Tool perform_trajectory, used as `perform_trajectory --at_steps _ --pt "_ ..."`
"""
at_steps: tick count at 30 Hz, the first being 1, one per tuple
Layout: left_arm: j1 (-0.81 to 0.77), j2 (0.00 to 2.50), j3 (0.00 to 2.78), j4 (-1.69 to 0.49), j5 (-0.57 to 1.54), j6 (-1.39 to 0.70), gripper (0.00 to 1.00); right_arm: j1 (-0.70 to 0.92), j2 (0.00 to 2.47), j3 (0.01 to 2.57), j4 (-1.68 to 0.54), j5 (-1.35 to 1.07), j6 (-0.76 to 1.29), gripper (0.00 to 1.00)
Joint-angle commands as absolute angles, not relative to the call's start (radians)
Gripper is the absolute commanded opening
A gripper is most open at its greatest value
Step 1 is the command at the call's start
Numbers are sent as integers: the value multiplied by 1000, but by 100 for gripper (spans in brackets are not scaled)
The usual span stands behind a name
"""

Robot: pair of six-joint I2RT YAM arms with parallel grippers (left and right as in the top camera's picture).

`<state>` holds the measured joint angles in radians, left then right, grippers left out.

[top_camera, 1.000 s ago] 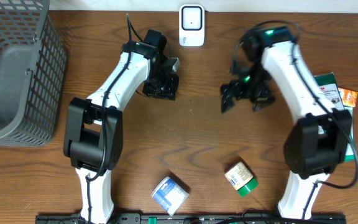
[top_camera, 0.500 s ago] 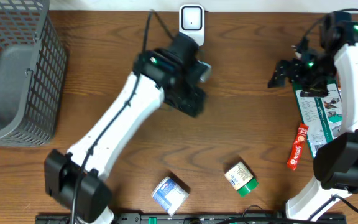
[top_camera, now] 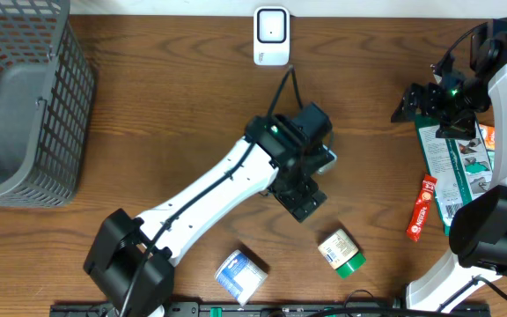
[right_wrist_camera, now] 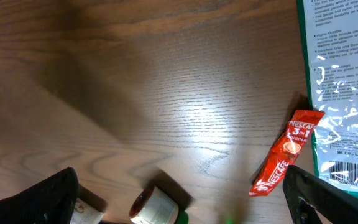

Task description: Scan the item barcode

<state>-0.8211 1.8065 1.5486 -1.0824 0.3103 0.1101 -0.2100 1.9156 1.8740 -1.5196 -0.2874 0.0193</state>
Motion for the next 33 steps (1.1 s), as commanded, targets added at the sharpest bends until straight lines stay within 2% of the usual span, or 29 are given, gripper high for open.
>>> perform_trajectory --at_steps 1,6,9,23,33 --pt "-856 1811 1488 -1020 302 138 94 -212 1909 1869 -1514 -281 29 99" --pt "-914 1811 1443 -867 287 105 94 -208 1909 1869 -1509 -281 29 99" --pt "-951 1812 1432 -813 199 32 94 -208 1909 1869 -1509 -281 29 99" --pt "-1113 1881 1430 -776 68 -32 94 -208 1909 1869 -1507 -278 28 99" --pt "-1200 1904 1430 -761 62 -31 94 -208 1909 1869 -1507 -278 29 99"
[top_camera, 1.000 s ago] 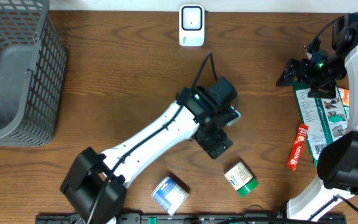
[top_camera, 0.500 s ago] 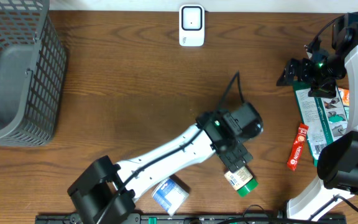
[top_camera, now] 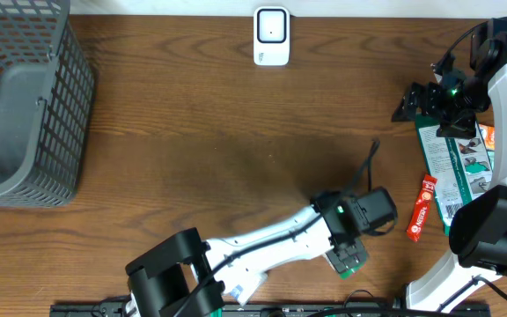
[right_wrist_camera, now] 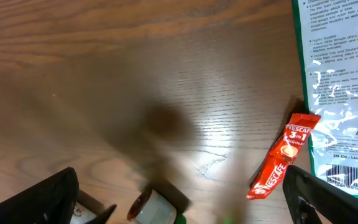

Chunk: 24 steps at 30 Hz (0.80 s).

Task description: Scan the item barcode

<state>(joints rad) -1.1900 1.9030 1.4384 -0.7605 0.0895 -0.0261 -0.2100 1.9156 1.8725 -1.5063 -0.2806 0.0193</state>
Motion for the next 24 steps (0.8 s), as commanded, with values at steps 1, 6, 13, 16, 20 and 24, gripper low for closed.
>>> perform_trajectory --at_steps 1,6,13,16,20,24 --pt "-1201 1905 1430 -762 50 -31 94 -209 1909 1869 -1507 -278 29 99" --pt "-1196 1908 1425 -784 -102 -31 94 -209 1909 1869 -1507 -278 28 99" --pt "-1132 1908 1411 -791 -193 -32 94 -208 1909 1869 -1507 -278 29 99" --pt "-1068 1908 1411 -799 -196 -32 94 -209 1909 1869 -1507 -278 28 99" --pt "-954 1908 1411 -783 -196 -32 94 -209 1909 1869 -1507 -278 29 99" --pt "-817 1908 1411 -756 -191 -62 94 -209 1909 1869 -1507 -278 29 99"
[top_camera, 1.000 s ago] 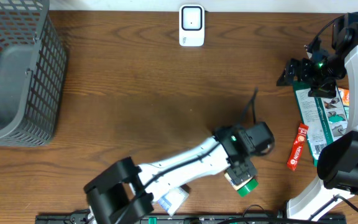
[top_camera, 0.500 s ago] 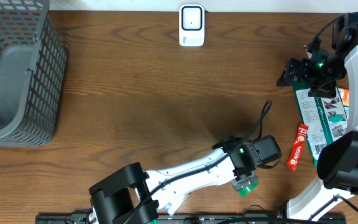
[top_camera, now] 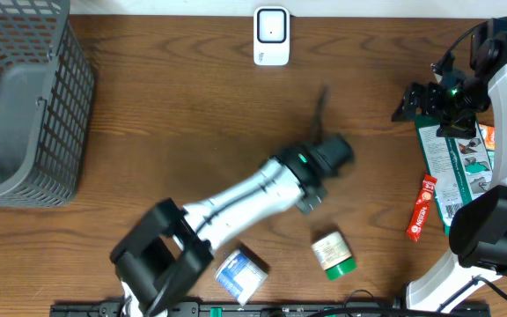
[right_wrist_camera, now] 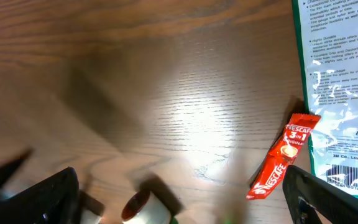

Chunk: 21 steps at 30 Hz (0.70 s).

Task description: Scan the item barcode

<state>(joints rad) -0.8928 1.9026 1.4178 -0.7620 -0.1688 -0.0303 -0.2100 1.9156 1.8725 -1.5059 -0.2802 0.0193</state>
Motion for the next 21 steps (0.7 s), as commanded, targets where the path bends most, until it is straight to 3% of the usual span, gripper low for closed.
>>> perform_trajectory --at_steps 1,5,9,21 --pt "-785 1908 1411 -756 -185 -70 94 -209 1909 1869 -1507 -278 29 99" --pt "-675 1908 1411 -784 -42 -66 90 -209 1909 1869 -1507 -278 29 99" --pt "-624 1908 1411 -843 163 36 74 -209 1909 1869 -1507 -278 29 99" --pt "-804 1908 1411 -860 239 197 75 -208 1909 1869 -1507 -278 29 99"
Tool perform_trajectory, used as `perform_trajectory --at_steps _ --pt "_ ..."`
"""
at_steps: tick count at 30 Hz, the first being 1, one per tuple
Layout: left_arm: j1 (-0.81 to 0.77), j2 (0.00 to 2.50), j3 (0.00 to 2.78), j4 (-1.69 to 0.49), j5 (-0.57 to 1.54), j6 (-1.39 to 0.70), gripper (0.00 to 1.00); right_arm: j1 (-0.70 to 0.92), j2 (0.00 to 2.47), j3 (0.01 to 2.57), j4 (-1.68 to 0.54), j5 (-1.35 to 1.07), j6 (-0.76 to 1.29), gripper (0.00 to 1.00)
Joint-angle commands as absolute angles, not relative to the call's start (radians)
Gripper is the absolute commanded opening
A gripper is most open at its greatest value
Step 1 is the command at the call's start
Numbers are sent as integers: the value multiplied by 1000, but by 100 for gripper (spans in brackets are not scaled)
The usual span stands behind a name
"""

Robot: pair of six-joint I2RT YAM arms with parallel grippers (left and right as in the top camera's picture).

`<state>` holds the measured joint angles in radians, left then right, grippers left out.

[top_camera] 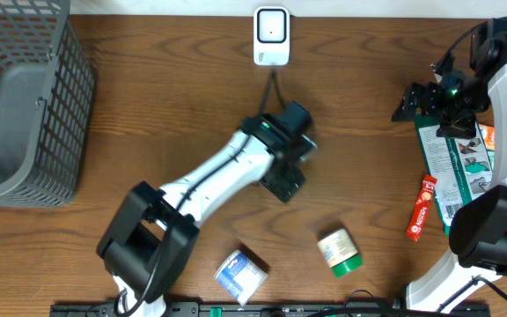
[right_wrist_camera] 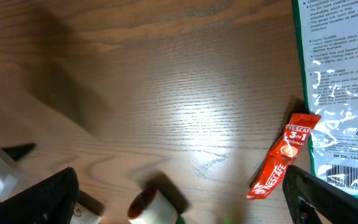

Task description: Scan the item barcode

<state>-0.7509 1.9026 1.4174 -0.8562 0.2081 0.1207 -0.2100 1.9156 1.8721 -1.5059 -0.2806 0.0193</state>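
Note:
The white barcode scanner point(top_camera: 271, 36) stands at the table's far edge. My left gripper point(top_camera: 284, 180) hovers mid-table in front of it, its black fingers seen from above; I cannot make out anything held in them. A white bottle with a green cap point(top_camera: 339, 251) point(right_wrist_camera: 151, 208) lies near the front edge, next to a blue-and-white box point(top_camera: 240, 275). At the right lie a red Nescafe sachet point(top_camera: 422, 208) point(right_wrist_camera: 283, 155) and a green packet point(top_camera: 456, 167) point(right_wrist_camera: 337, 93). My right gripper point(top_camera: 425, 99) point(right_wrist_camera: 180, 177) hangs open high above the table, holding nothing.
A grey wire basket point(top_camera: 25, 97) fills the far left corner. The right arm's base point(top_camera: 491, 229) stands at the right edge beside the green packet. The left arm's base point(top_camera: 139, 255) sits at the front left.
My left gripper has moved a little back and to the left, nearer the scanner. The bottle lies slightly further right. The right arm has not moved.
First my left gripper hovered mid-table. Then it was down at the bottle near the front edge. After that it was back mid-table, with the bottle still on the table and slightly shifted. Now it hangs closer to the scanner.

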Motion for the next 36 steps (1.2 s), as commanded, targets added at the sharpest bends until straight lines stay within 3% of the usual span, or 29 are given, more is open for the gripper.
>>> perform_trajectory --at_steps 1,8,15,25,32,34,36 --pt "-827 1908 1411 -859 239 204 75 -208 1909 1869 -1507 -278 28 99" --pt "-962 1908 1411 -847 220 209 78 -209 1909 1869 -1507 -278 28 99" --pt "-965 1908 1411 -797 89 175 79 -208 1909 1869 -1507 -278 28 99" --pt "-758 1888 1422 -746 34 21 79 -215 1909 1871 -1414 -266 28 99" --pt "-594 1876 1422 -757 44 16 79 -223 1909 1870 -1486 -296 29 99" --pt "-560 1876 1422 -756 44 1 75 -221 1909 1870 -1483 -296 29 99" --pt "-531 1876 1422 -752 44 -2 58 -221 1909 1870 -1483 -296 29 99"
